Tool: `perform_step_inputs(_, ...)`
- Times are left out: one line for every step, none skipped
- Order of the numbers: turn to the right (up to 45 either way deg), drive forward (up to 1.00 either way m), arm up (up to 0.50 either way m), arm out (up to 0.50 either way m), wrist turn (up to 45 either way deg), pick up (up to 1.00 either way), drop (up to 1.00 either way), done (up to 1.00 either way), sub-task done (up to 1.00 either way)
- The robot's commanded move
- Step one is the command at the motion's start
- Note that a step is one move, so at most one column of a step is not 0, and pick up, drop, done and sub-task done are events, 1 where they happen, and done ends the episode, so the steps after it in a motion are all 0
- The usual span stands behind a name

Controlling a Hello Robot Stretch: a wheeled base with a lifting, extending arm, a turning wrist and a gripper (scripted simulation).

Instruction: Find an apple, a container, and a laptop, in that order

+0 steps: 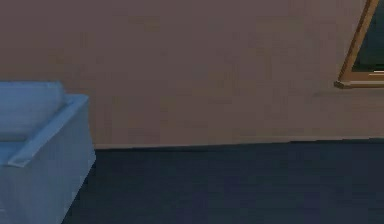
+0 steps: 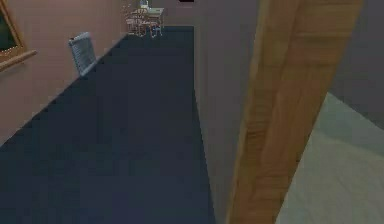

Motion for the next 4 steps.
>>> perform_step_inputs(24.0,0.0,0.0,0.0,0.0,0.0,0.0,0.0,0.0)
perform_step_inputs(0.0,0.45,0.0,0.0,0.0,0.0,0.0,0.0,0.0)
perform_step_inputs(45.0,0.0,0.0,0.0,0.0,0.0,0.0,0.0,0.0)
perform_step_inputs(18.0,0.0,0.0,0.0,0.0,0.0,0.0,0.0,0.0)
